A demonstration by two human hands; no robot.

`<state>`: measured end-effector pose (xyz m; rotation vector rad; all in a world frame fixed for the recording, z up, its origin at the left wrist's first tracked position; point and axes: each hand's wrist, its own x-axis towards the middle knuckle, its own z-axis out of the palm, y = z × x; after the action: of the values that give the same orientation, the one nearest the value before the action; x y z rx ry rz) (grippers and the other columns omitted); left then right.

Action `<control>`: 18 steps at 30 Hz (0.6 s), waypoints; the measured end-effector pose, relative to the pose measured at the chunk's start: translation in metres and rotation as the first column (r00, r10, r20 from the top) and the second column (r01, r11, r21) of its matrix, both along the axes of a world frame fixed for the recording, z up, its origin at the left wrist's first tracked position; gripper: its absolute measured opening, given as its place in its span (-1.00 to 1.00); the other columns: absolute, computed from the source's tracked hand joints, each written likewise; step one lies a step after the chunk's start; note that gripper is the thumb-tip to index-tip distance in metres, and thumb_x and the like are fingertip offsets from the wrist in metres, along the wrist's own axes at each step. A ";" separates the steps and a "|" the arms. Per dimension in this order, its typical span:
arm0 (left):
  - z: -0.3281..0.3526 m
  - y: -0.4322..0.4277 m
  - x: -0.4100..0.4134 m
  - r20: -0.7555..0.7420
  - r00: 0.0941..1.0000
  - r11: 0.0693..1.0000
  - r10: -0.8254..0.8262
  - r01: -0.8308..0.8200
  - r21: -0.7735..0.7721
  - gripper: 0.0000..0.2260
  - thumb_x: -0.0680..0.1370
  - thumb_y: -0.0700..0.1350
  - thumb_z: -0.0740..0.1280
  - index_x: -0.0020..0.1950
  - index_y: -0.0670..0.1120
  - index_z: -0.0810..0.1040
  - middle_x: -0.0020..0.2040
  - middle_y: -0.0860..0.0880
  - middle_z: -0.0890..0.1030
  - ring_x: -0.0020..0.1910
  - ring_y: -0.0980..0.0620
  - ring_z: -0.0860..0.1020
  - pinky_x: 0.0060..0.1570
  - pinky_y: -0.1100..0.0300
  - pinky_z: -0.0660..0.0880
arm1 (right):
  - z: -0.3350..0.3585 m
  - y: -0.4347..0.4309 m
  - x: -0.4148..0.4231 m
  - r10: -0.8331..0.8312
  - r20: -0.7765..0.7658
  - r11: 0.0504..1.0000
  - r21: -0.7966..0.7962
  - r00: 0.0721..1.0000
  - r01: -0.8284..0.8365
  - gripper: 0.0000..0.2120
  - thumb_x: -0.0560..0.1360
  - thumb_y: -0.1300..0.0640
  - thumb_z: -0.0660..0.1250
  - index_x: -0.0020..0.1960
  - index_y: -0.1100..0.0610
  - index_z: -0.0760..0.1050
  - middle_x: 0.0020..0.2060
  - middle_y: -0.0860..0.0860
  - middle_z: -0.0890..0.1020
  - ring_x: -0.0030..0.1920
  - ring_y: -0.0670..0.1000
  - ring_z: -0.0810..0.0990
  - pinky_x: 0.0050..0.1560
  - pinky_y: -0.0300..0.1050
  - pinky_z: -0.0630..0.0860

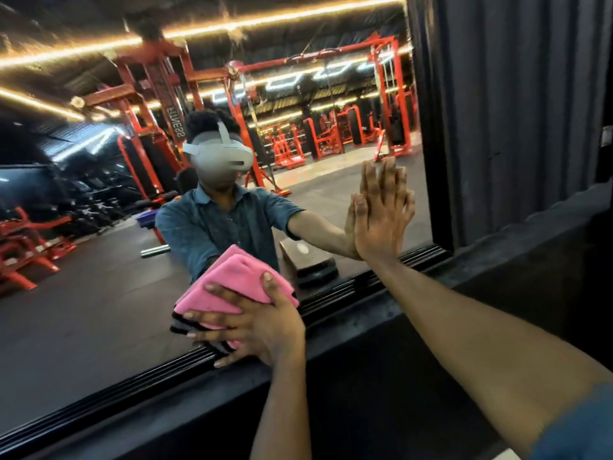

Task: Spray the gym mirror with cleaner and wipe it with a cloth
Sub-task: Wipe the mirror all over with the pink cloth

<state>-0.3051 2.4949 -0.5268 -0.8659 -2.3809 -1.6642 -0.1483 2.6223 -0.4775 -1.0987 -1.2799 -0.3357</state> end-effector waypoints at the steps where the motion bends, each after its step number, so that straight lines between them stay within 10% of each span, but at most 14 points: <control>1: -0.004 0.000 0.010 -0.012 0.999 0.999 -0.036 0.036 -0.024 -0.15 0.62 0.40 0.08 0.66 0.06 -0.36 0.65 -0.31 -0.29 0.61 -0.47 -0.24 0.27 -0.72 -0.03 | 0.000 0.001 0.000 -0.002 -0.002 1.000 0.008 1.000 0.002 -0.43 0.69 -0.14 -0.02 0.69 -0.10 0.03 0.69 0.04 0.04 0.69 0.07 -0.04 0.58 0.29 0.00; 6: -0.019 -0.001 0.005 -0.121 0.974 0.977 -0.191 0.176 -0.120 -0.14 0.58 0.45 -0.01 0.46 0.21 -0.66 0.53 -0.18 -0.60 0.56 -0.42 -0.42 0.30 -0.69 -0.11 | -0.001 0.006 0.001 -0.025 -0.008 0.999 0.036 1.000 0.026 -0.42 0.70 -0.16 -0.04 0.69 -0.06 0.05 0.68 0.09 0.09 0.68 0.11 0.00 0.59 0.26 -0.02; 10: -0.022 -0.020 -0.060 -0.421 0.904 0.997 -0.071 0.065 -0.029 -0.13 0.57 0.48 0.08 0.65 0.17 -0.35 0.67 -0.29 -0.19 0.61 -0.50 -0.14 0.24 -0.73 -0.01 | -0.004 0.007 -0.001 -0.042 -0.007 0.998 0.051 0.999 0.043 -0.42 0.69 -0.15 -0.04 0.69 -0.05 0.06 0.68 0.10 0.09 0.68 0.12 0.01 0.60 0.24 -0.02; 18: -0.012 0.011 0.009 -0.312 0.947 0.996 -0.084 0.067 -0.066 0.20 0.40 0.48 0.36 0.61 0.10 -0.49 0.60 -0.27 -0.46 0.56 -0.43 -0.33 0.22 -0.74 -0.03 | -0.003 0.008 0.001 -0.028 -0.021 0.998 0.063 0.999 0.029 -0.44 0.71 -0.13 -0.04 0.69 -0.07 0.04 0.68 0.10 0.07 0.68 0.11 -0.01 0.60 0.22 -0.03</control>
<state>-0.2963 2.5061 -0.5391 -1.1485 -2.2078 -1.3672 -0.1473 2.6303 -0.4802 -1.0648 -1.2288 -0.3831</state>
